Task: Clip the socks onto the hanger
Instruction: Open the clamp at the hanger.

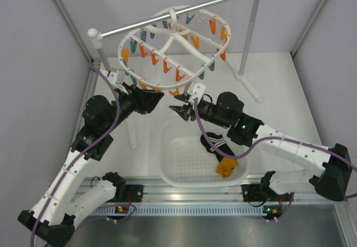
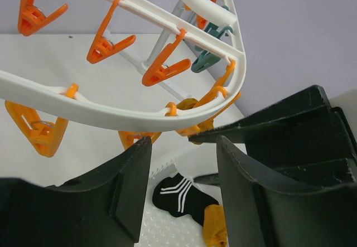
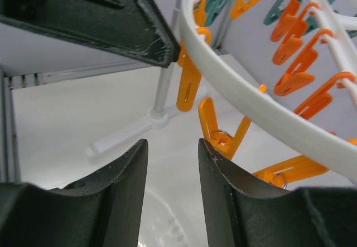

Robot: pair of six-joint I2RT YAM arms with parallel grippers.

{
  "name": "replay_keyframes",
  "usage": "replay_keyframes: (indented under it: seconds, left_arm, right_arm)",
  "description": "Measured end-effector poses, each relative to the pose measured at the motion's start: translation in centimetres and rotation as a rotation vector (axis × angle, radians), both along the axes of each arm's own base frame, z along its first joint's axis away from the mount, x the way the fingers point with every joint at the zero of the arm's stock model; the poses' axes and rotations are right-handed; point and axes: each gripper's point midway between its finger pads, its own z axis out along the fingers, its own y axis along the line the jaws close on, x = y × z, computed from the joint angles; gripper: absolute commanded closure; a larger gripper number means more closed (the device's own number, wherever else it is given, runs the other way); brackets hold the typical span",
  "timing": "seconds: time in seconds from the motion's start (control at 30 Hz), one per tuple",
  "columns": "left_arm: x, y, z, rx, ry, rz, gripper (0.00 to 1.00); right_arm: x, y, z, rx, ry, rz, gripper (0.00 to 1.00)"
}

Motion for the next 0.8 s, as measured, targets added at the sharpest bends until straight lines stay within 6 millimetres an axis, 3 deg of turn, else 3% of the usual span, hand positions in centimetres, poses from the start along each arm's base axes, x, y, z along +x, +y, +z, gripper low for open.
replay_keyframes:
  seconds: [0.2, 0.3, 0.57, 0.8]
  left_arm:
    - [-0.4, -0.1, 0.0, -0.006, 0.003, -0.015, 0.45]
    - [-0.5, -0.1, -0.1, -0.007, 0.001, -0.015, 0.46]
    - [-1.3, -0.9, -0.1, -0.019, 0.0, -0.079, 0.51]
    - [-2.3, -1.5, 0.2, -0.037, -0.008, -0.14, 0.51]
  right_arm:
    - [3.2, -0.6, 0.8, 0.037, -0.057, -0.165, 0.63]
    - [3.8, -0.9, 0.9, 0.039, -0.067, -0.201, 0.63]
    - [3.7, -0.9, 1.1, 0.034, -0.087, -0.191, 0.67]
    - [1.6, -2.2, 0.5, 0.011, -0.091, -0.133, 0.67]
